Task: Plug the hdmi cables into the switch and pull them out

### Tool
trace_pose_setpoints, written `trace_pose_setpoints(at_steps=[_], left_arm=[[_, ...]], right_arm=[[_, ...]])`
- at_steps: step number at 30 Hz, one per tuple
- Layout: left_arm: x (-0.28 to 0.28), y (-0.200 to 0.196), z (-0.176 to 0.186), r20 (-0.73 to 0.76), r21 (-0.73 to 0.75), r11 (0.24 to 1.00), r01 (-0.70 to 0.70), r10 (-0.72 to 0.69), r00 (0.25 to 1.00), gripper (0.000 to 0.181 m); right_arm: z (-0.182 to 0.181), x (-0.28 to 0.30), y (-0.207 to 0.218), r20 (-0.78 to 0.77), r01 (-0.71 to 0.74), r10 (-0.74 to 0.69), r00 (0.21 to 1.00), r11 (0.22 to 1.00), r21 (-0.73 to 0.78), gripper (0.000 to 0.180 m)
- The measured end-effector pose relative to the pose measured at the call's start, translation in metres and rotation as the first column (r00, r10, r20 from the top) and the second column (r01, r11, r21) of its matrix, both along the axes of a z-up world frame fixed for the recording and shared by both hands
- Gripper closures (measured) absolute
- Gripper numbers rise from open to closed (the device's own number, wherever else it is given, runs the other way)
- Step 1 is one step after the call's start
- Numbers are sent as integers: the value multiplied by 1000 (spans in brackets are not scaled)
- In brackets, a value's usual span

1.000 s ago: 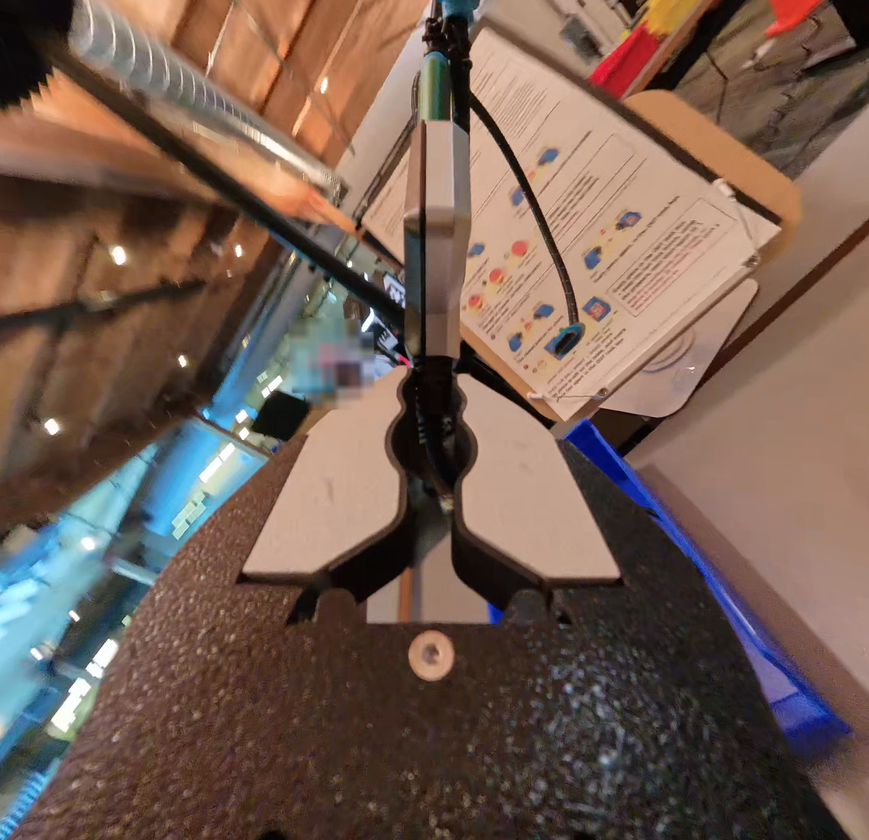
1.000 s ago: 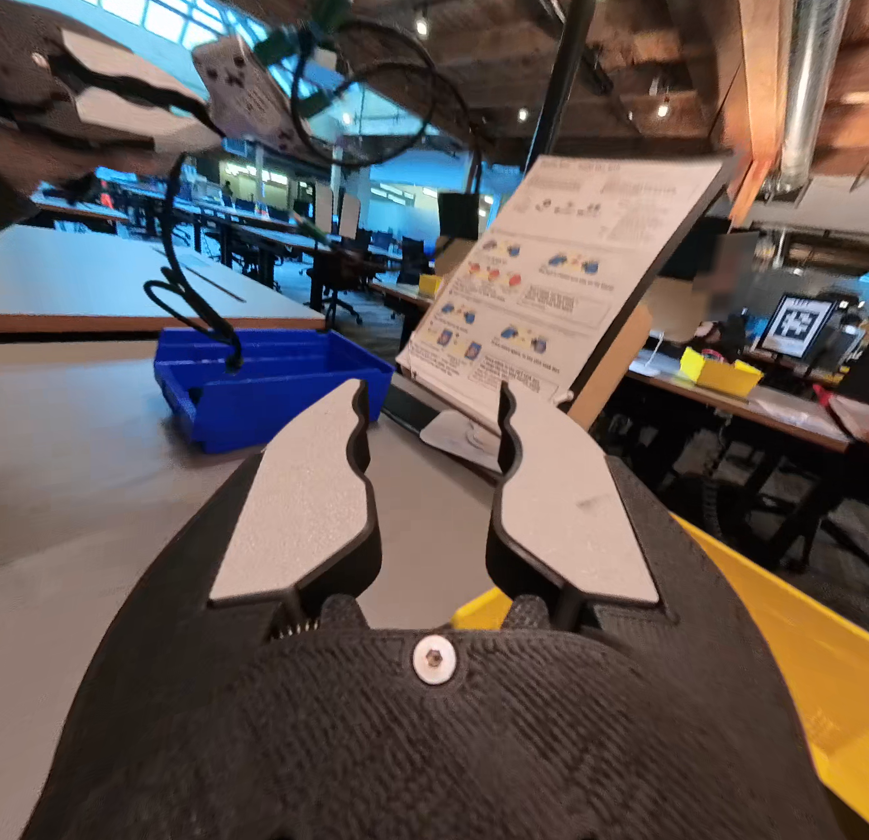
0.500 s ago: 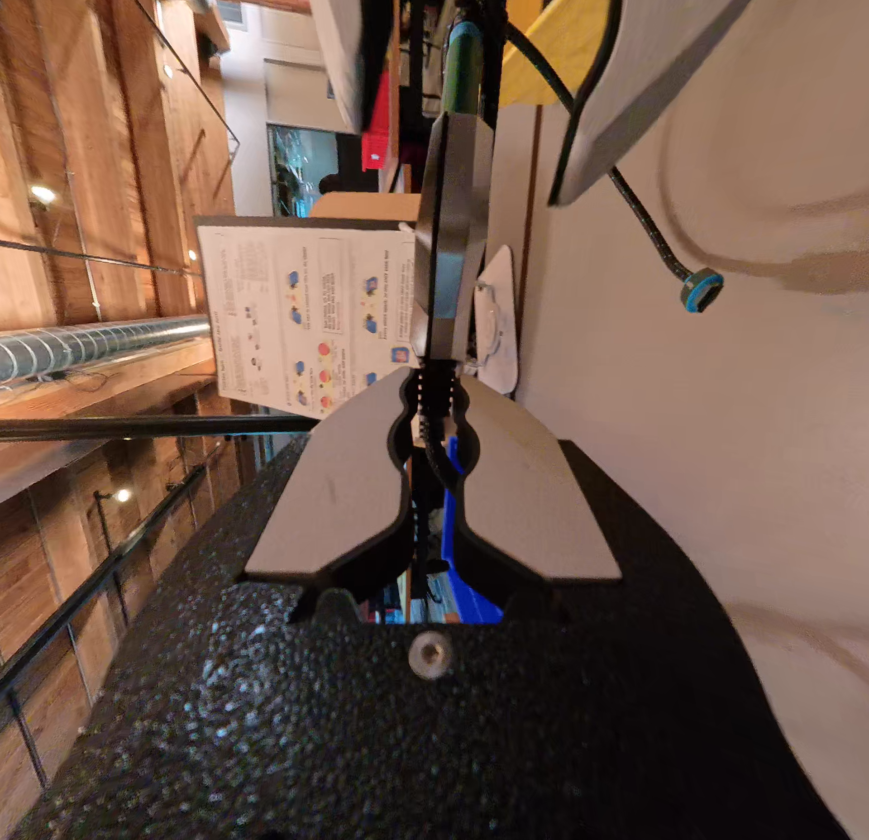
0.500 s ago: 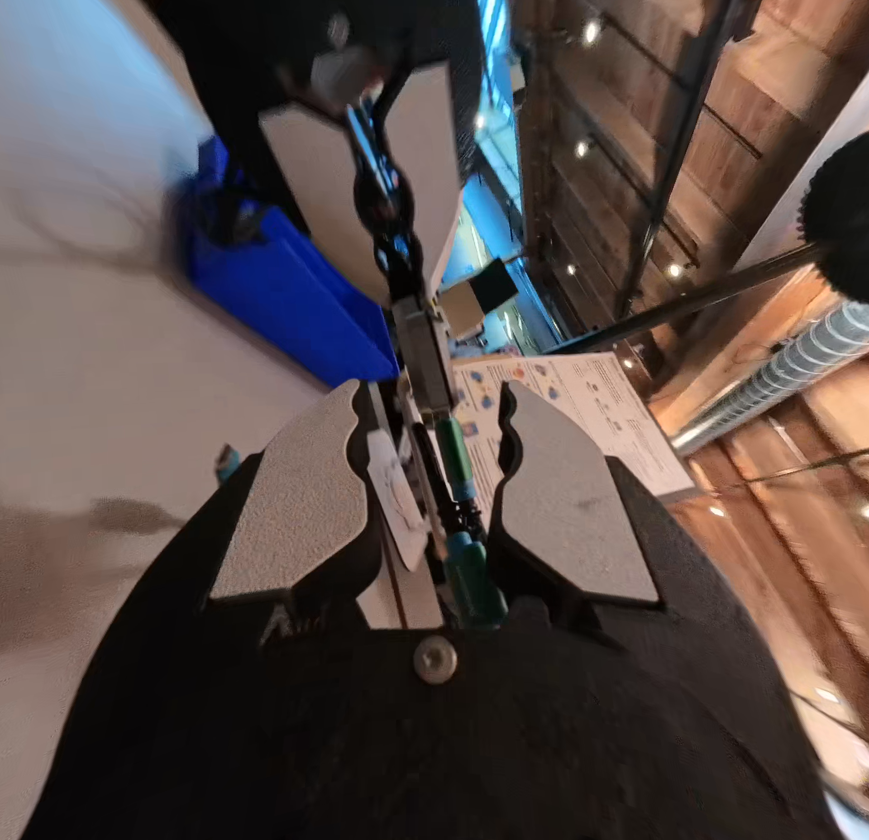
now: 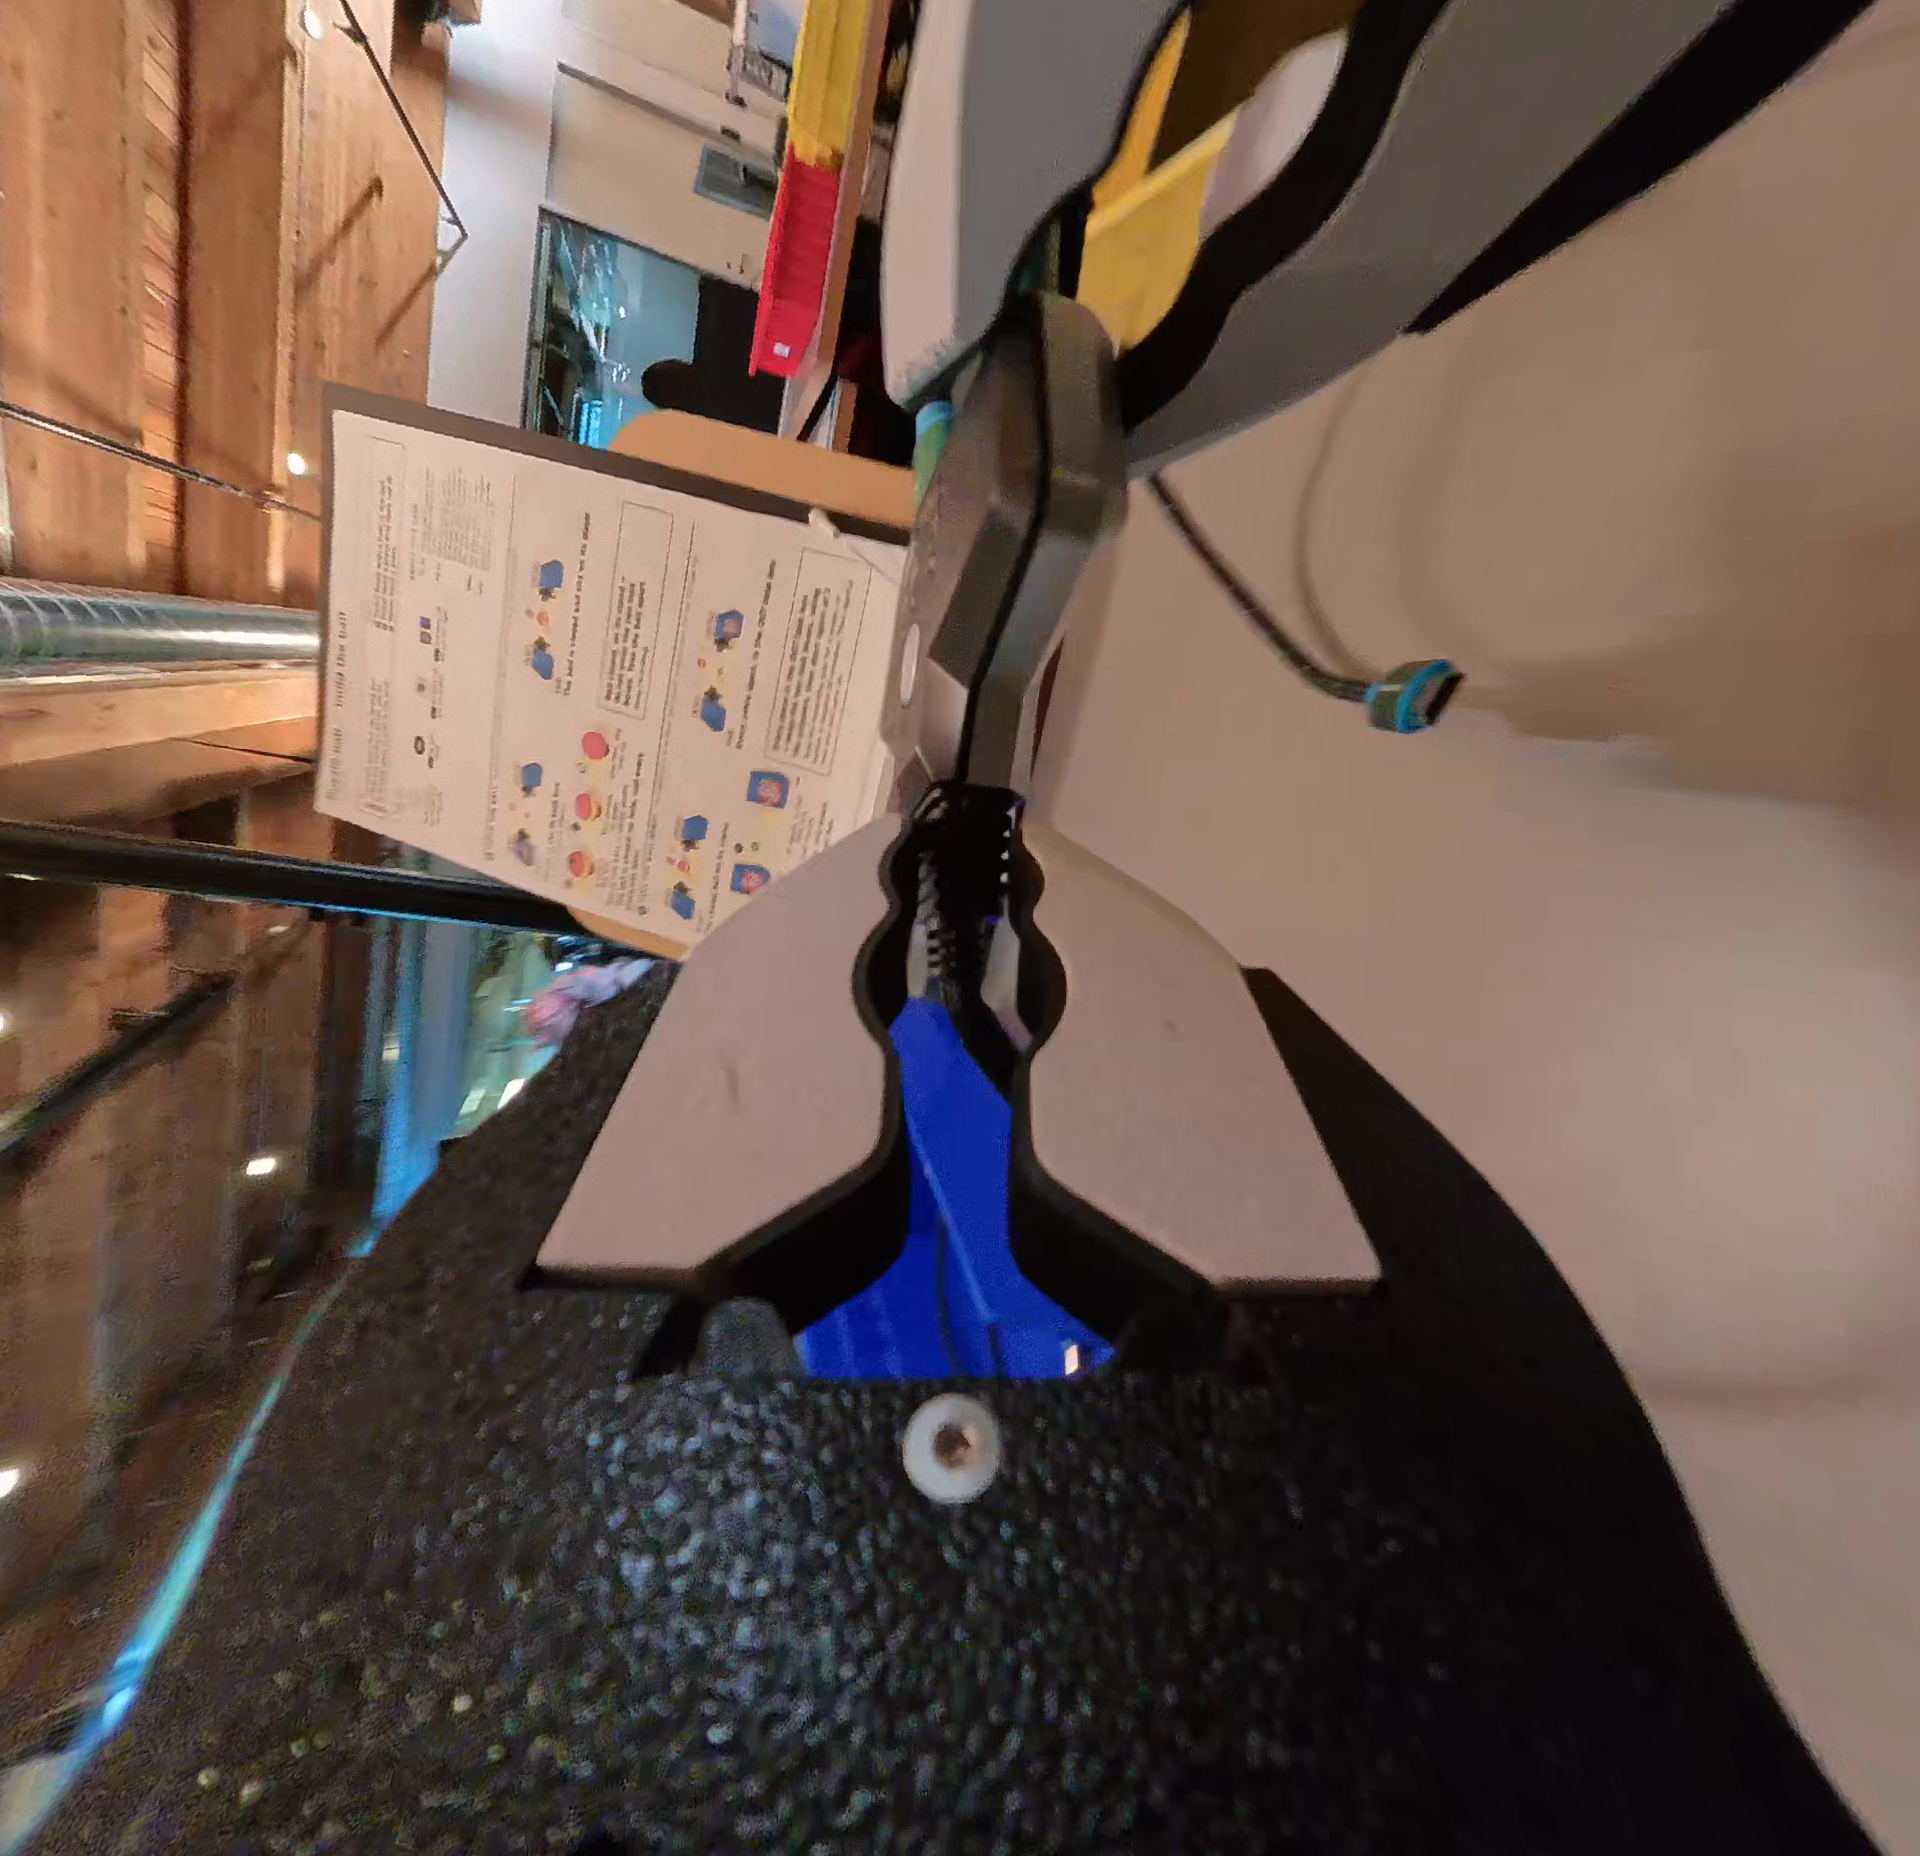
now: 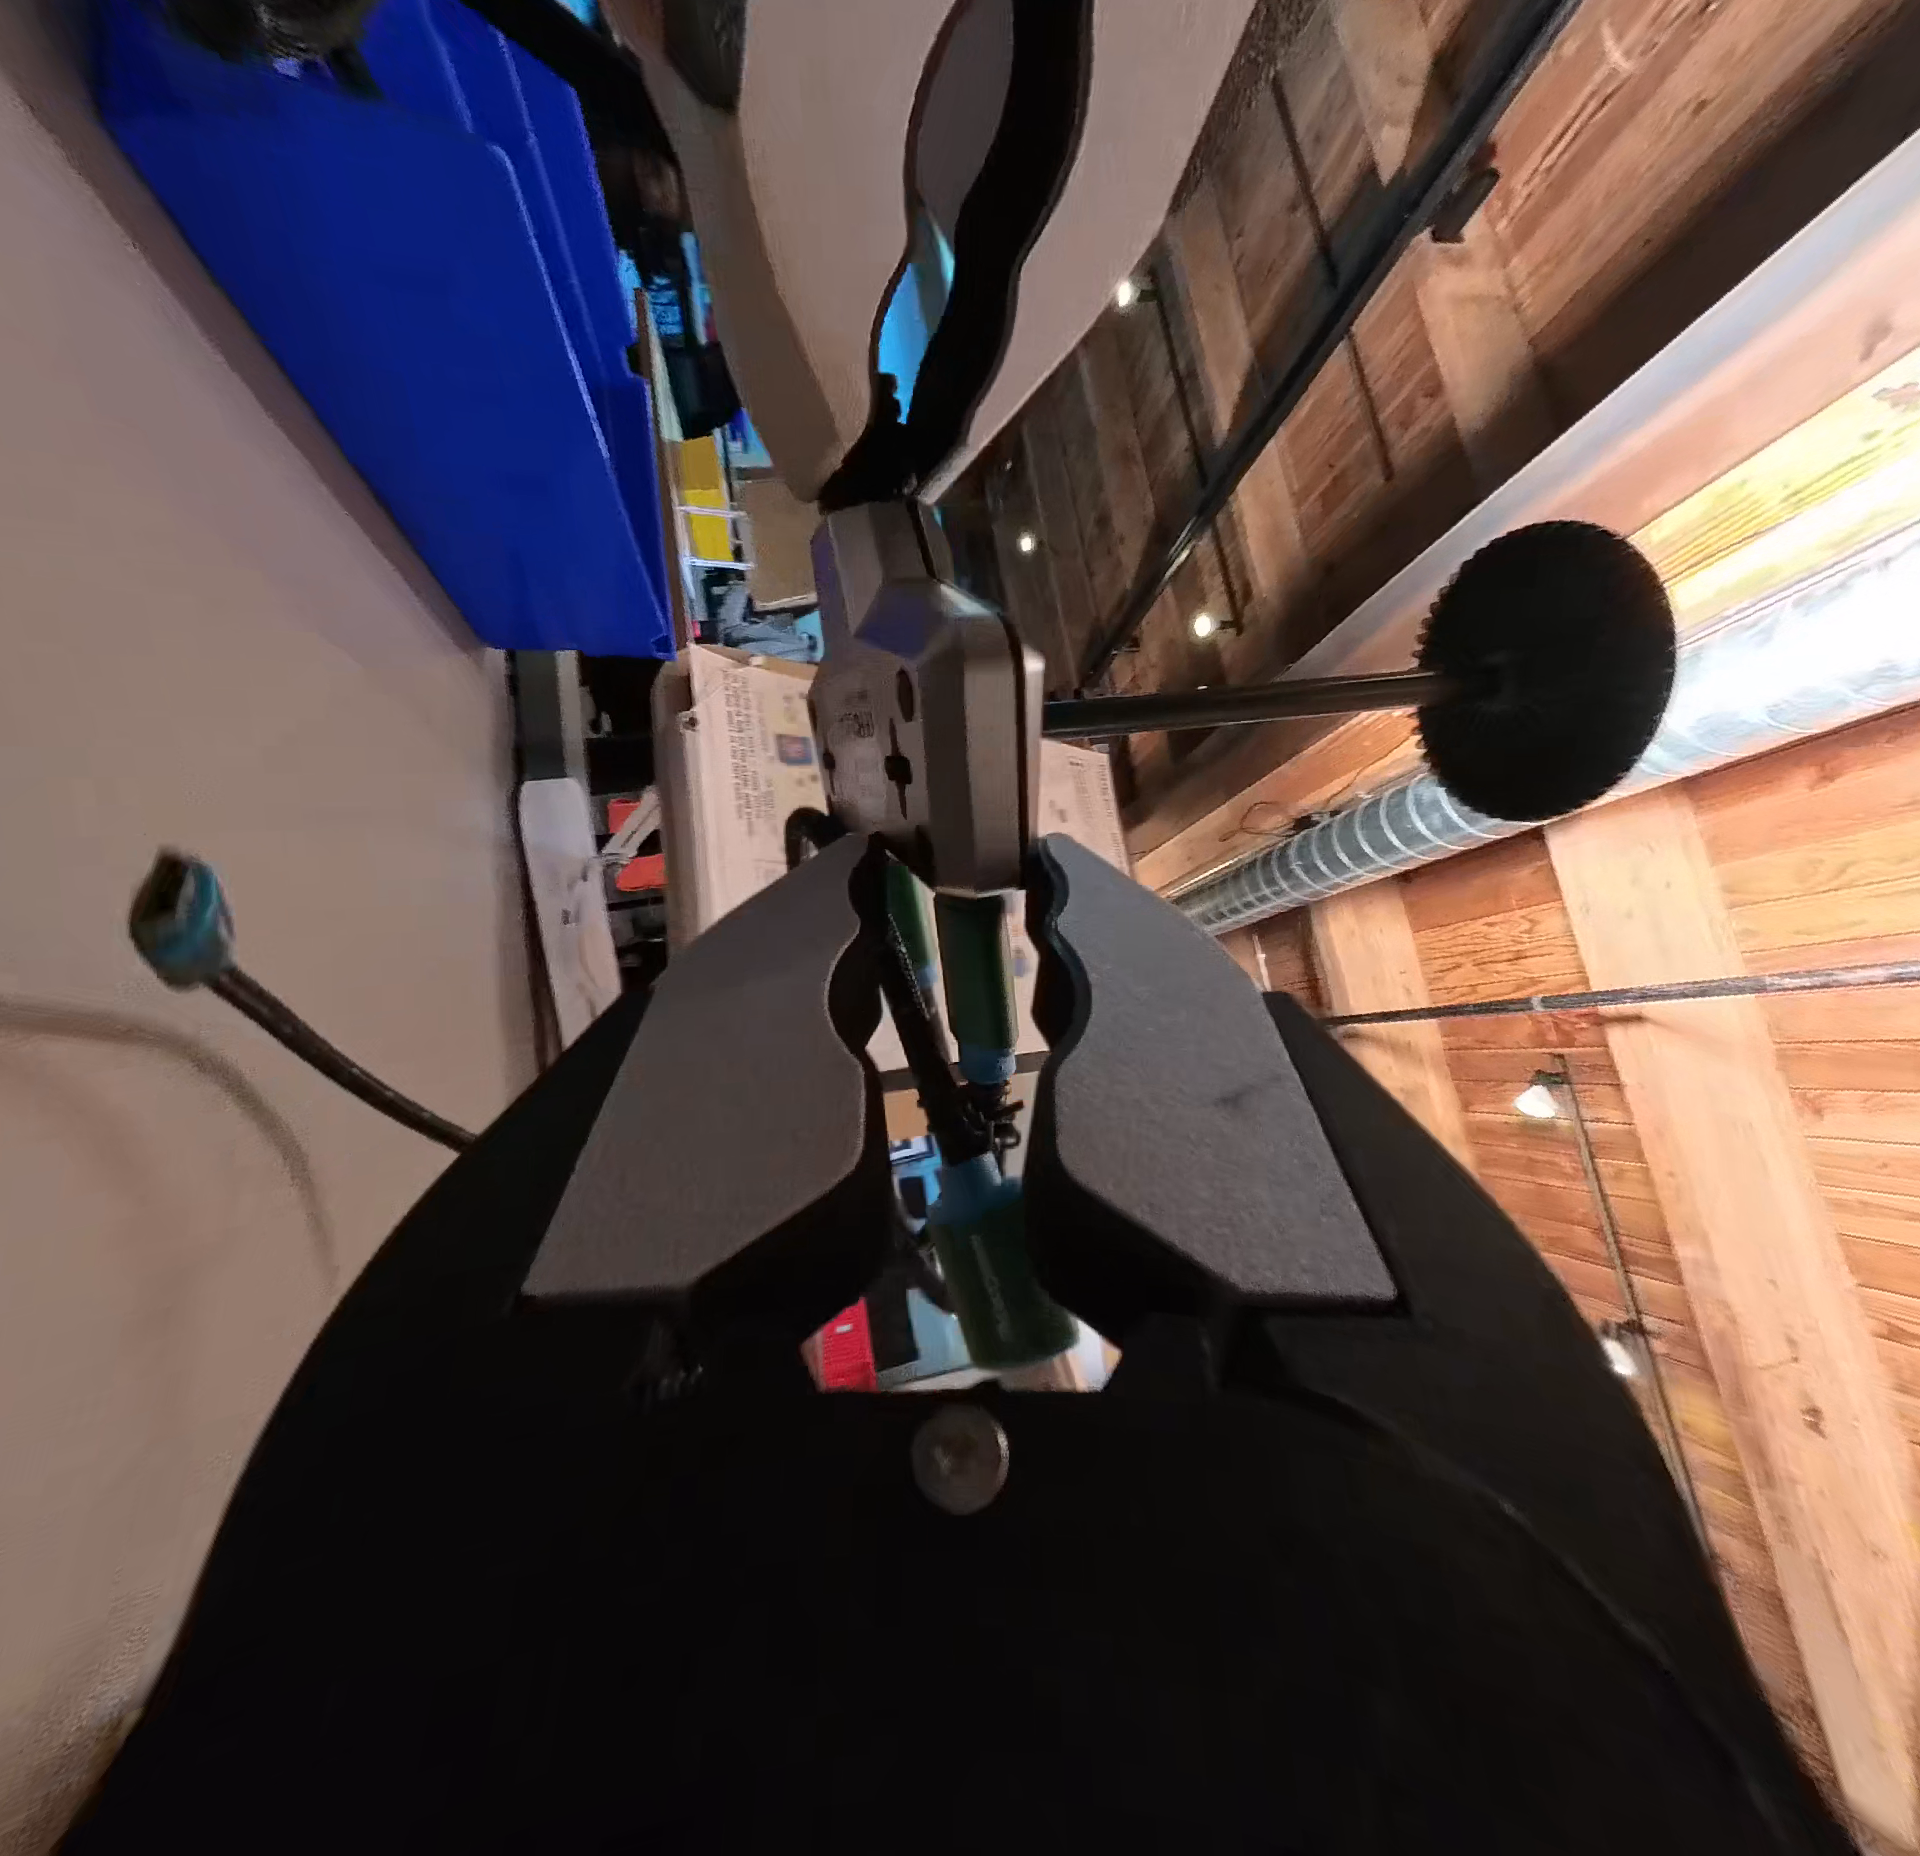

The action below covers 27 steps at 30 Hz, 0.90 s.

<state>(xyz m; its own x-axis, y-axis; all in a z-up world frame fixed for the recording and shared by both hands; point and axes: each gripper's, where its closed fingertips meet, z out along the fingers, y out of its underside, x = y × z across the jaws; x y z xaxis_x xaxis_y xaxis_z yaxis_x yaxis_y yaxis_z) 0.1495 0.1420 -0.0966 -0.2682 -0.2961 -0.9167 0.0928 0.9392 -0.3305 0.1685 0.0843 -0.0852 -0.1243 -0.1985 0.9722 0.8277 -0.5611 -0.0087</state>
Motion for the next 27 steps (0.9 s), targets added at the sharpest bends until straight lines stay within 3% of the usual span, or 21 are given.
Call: trace_pose_setpoints(at_steps=[1, 5, 9, 14, 18, 21, 24, 27], left_arm=[[-4, -4, 6, -11, -83, 996, 24, -25, 1000, 165], [-25, -10, 54, 5, -447, 889, 96, -105, 995, 152], [-41, -4, 96, 5, -649, 753, 109, -140, 990, 145], [-43, -5, 82, -218, -810, 585, -48, -223, 950, 139], [-36, -14, 33, -433, -794, 565, -223, -268, 861, 120], [-31, -22, 13, -488, -816, 505, -280, -344, 802, 121], [-25, -21, 7, -438, -835, 507, -213, -380, 815, 146], [-19, -18, 0, -338, -794, 604, -70, -343, 876, 158]], right_arm=[[6, -1, -4, 13, 2, -3, 1000, 1000, 17, 155], [36, 3, -32, 57, 71, -78, 995, 992, 105, 158], [61, 3, -57, 57, 96, -112, 992, 968, 231, 159], [54, 4, -52, 13, 111, -117, 993, 966, 234, 159], [43, -6, -33, 44, 78, -88, 995, 978, 191, 159], [36, -14, -21, 41, 39, -47, 998, 983, 178, 159], [27, -17, -12, 13, 11, -13, 1000, 990, 139, 159], [16, -9, -8, -76, 8, 0, 997, 995, 99, 159]])
